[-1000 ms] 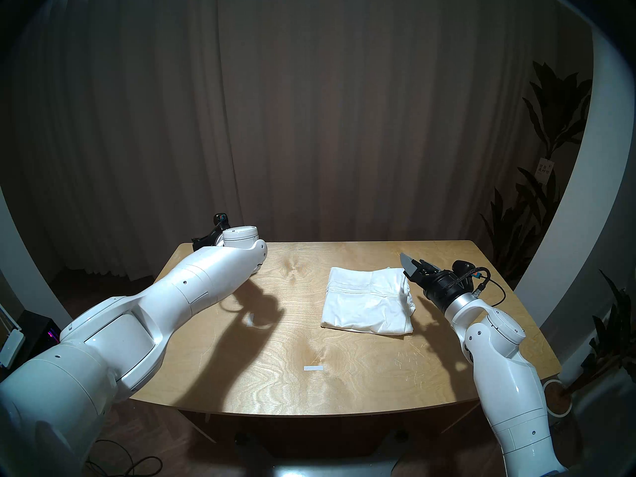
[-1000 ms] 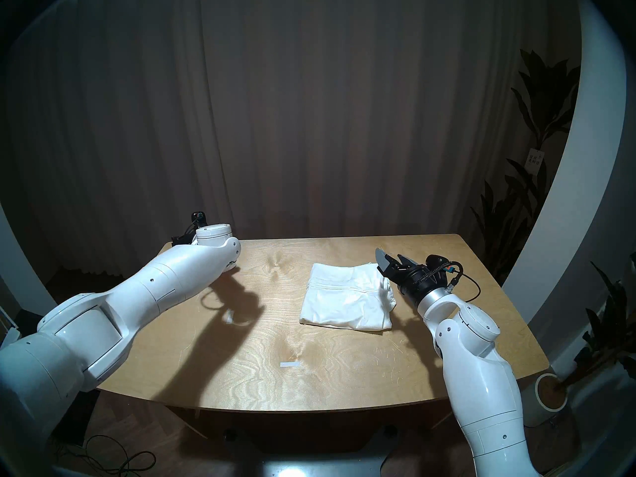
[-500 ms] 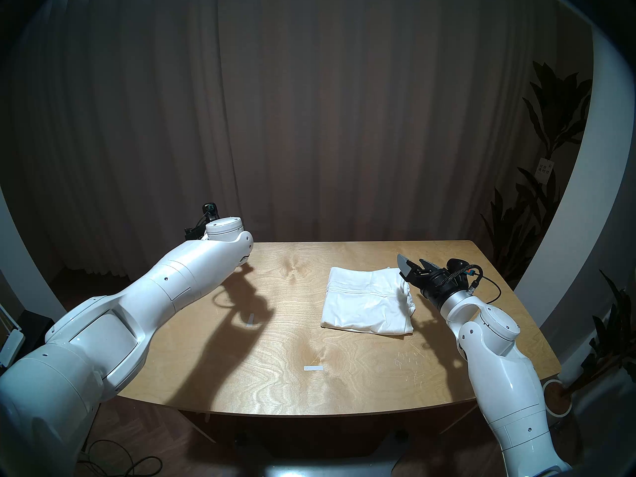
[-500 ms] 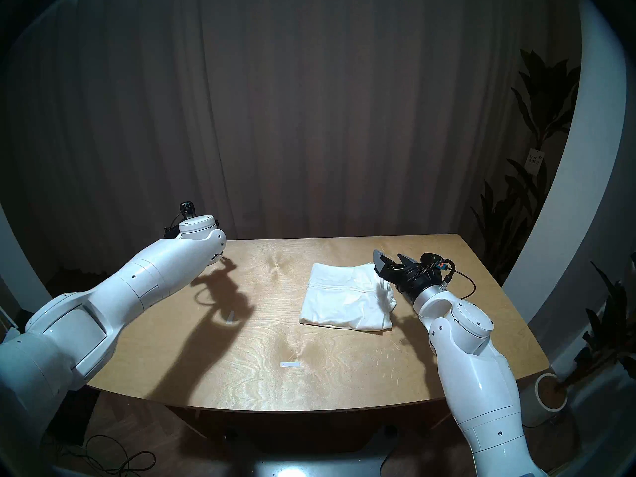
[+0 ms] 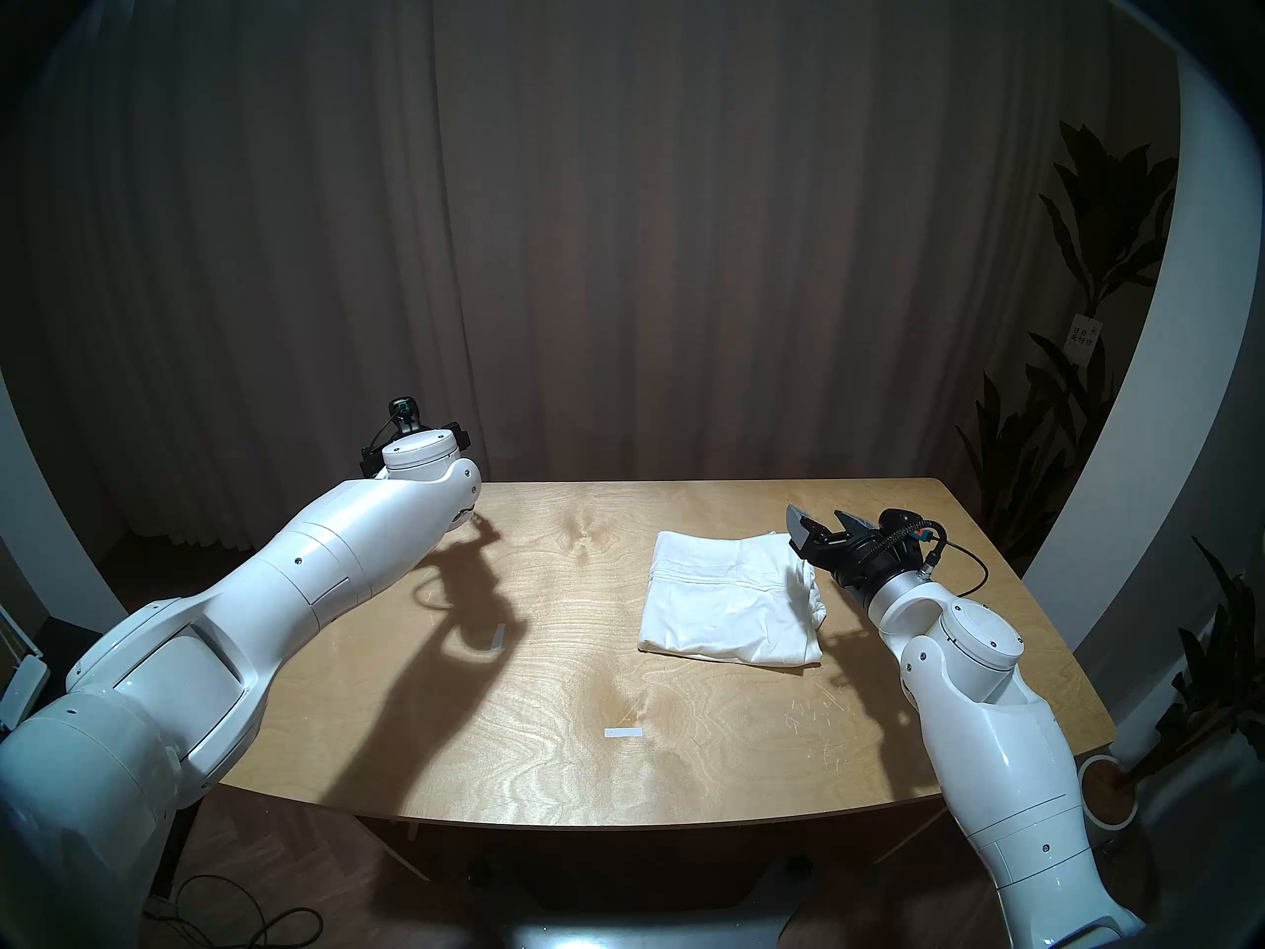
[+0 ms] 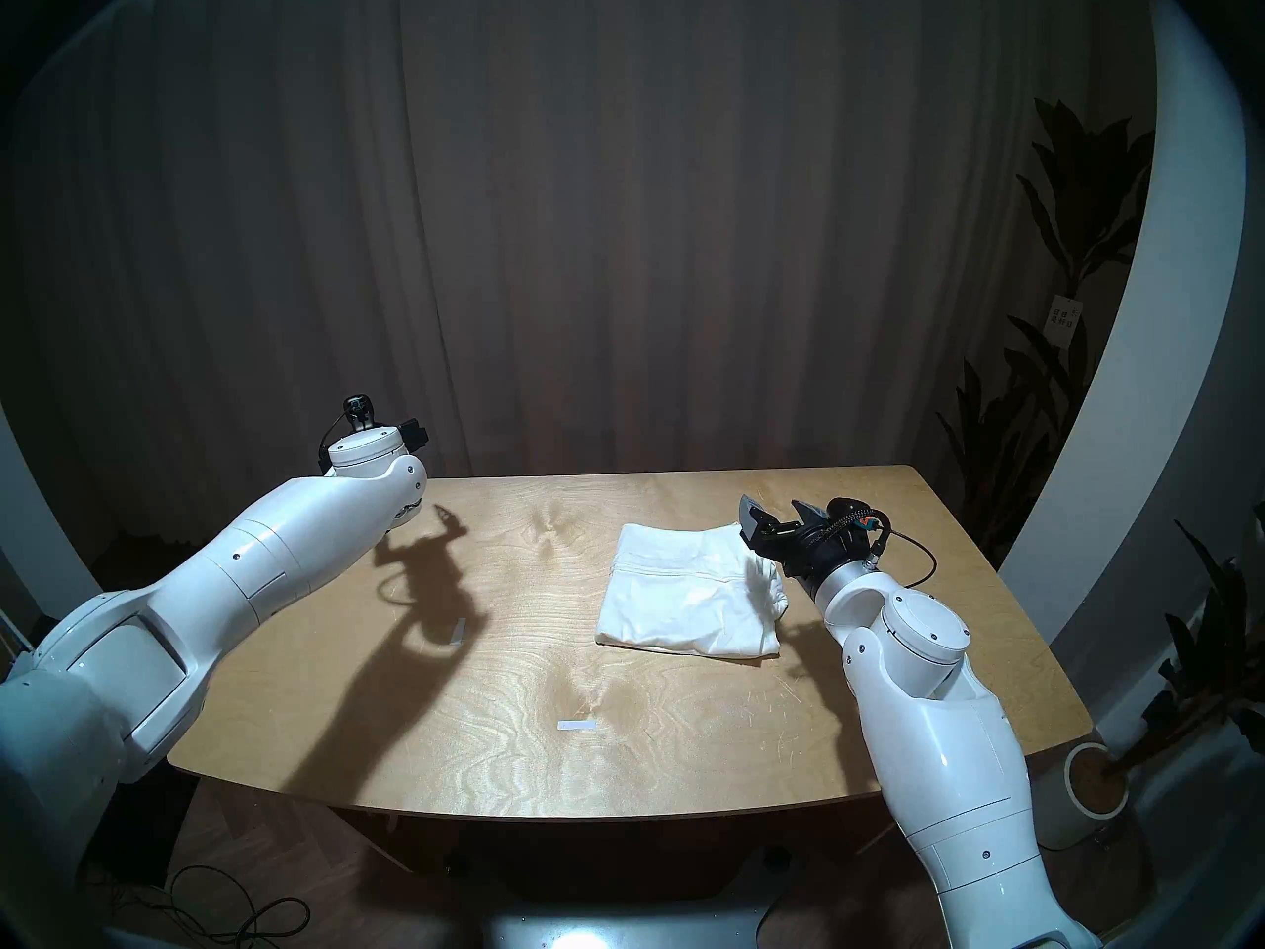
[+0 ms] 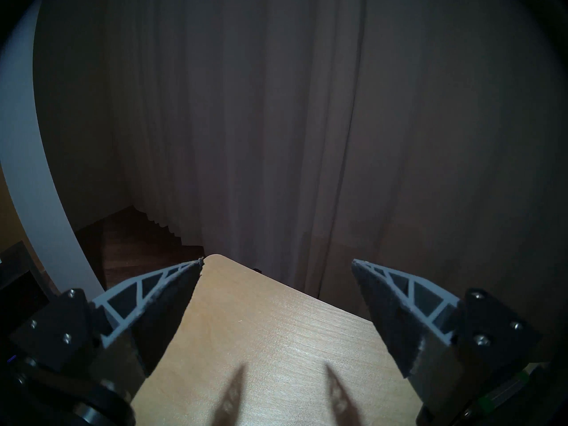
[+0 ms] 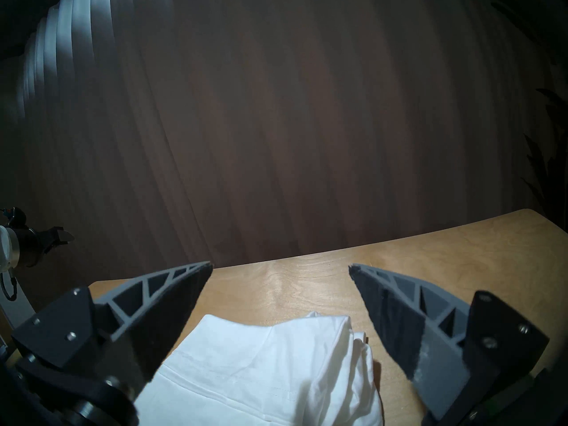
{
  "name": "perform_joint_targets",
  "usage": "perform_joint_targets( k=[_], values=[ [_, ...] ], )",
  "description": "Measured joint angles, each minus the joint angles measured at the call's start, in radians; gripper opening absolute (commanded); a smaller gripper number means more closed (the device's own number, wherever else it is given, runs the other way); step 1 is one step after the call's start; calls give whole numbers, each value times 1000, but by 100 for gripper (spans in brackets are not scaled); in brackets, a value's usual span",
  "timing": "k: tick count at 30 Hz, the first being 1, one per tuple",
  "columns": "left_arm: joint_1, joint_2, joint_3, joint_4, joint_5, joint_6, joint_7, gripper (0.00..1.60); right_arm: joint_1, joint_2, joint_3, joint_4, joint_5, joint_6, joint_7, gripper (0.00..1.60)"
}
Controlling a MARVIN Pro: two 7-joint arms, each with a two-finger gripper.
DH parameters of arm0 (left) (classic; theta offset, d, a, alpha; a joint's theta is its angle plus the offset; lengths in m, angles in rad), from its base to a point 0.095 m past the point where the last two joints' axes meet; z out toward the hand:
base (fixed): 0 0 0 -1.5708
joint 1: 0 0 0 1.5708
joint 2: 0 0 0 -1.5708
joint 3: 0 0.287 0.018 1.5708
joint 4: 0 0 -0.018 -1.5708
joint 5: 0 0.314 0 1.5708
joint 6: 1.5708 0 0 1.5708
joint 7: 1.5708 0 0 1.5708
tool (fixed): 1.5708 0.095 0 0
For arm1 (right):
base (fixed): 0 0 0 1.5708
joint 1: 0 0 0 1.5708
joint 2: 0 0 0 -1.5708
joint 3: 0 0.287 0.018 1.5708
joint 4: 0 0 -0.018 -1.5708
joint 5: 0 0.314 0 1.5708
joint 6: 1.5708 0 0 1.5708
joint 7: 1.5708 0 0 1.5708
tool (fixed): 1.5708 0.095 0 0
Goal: Fold the shirt by bringing both sleeves in and then folding it in half
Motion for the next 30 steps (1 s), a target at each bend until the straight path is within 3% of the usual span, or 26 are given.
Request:
perform_joint_targets(
  k=[30],
  values=[
    [116, 130, -18, -177, -114, -60, -270, 160, 63, 34, -91, 37, -181, -36, -113, 160]
  ],
)
